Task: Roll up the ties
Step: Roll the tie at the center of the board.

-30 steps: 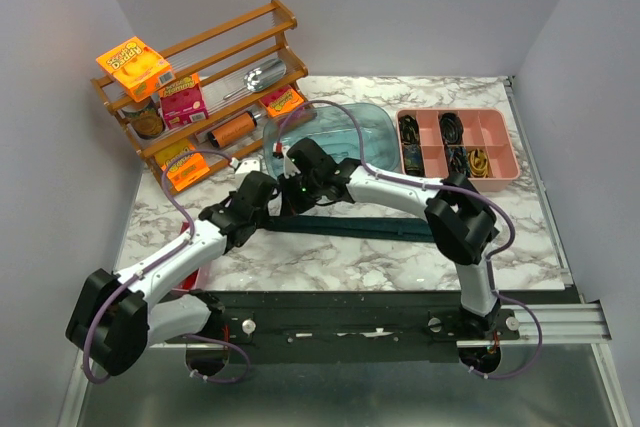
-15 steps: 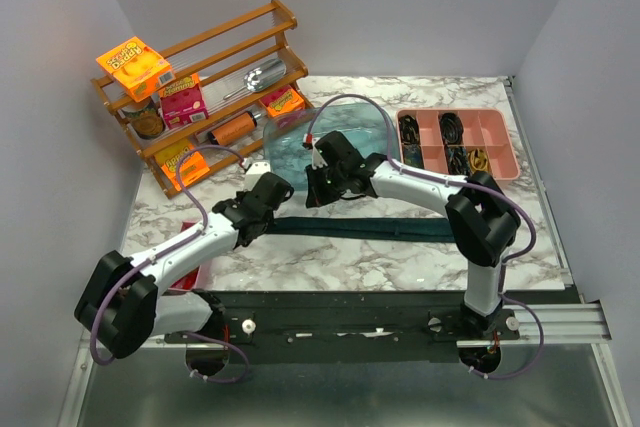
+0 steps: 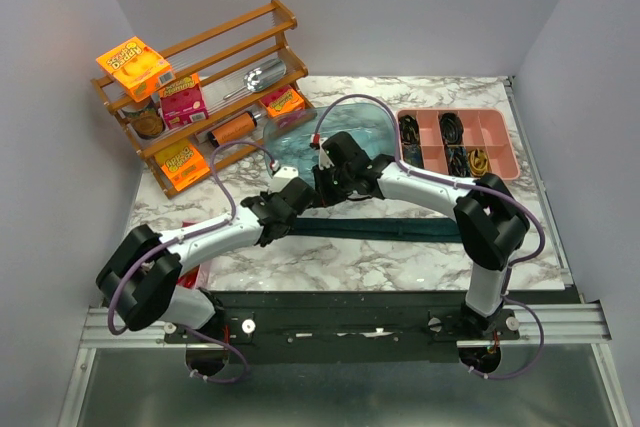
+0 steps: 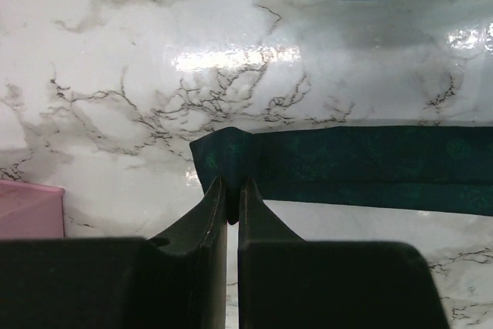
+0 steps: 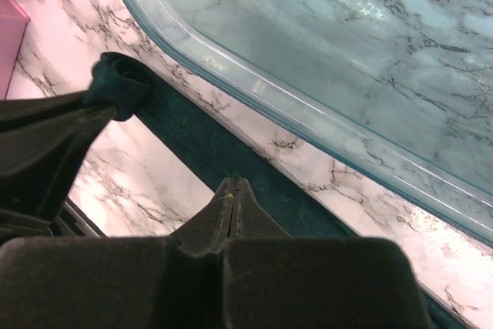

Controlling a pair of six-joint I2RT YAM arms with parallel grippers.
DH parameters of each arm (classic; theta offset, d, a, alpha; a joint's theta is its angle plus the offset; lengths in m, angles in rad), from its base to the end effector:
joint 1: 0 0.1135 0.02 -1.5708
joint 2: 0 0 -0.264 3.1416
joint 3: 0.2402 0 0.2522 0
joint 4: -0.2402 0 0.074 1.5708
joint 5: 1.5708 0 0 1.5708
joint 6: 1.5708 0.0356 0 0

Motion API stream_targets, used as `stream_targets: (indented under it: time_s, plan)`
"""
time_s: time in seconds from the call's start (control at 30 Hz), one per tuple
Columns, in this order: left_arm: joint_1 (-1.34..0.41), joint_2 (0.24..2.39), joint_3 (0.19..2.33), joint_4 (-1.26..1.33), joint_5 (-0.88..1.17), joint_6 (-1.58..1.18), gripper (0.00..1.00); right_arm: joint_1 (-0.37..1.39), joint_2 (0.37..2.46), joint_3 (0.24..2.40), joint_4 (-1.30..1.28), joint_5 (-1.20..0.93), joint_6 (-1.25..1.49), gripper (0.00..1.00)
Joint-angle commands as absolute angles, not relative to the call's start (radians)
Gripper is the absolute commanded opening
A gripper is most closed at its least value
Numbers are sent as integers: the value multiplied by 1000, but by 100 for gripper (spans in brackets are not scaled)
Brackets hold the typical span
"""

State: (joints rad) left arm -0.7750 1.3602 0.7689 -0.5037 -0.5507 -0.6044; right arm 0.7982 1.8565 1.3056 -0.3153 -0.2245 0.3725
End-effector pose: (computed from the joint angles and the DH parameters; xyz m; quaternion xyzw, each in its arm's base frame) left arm 0.1912 -0.1612 0.1922 0.0158 0.9373 0.0595 0.3431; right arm 0.2770 0.2955 0.2069 -0.2348 0.9035 0.2771 0.2277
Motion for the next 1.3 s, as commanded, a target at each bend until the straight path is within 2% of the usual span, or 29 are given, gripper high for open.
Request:
stream_targets:
  time_s: [0.0,0.13,0.23,0.33,0.47,0.57,1.03,1.1,1.27]
  plan:
    - [-816,1422,810,-508,-600,-601,0,795,1827,1289,-311,-203,364,0]
    - [-844,1479,845,-514,-604,-609,0,793,1821,1279,-313,-198,364,0]
    - [-873,1523,870,-517,-614,-612,4,792,1824,1275,-313,-193,362,0]
    - [-897,1563,896,-534,-630,-627,15,792,1819,1267,-314,-190,360,0]
    - [-916,1589,905,-531,-629,-641,37,790,1818,1262,-311,-186,362,0]
    - [-916,1586,888,-493,-600,-641,48,790,1816,1259,-311,-186,360,0]
    - [-887,1416,753,-282,-451,-655,52,790,1809,1262,-281,-274,344,0]
    - [-864,1358,735,-275,-431,-660,60,792,1810,1267,-272,-313,342,0]
    - [-746,1238,652,-204,-289,-655,66,799,1827,1302,-250,-396,341,0]
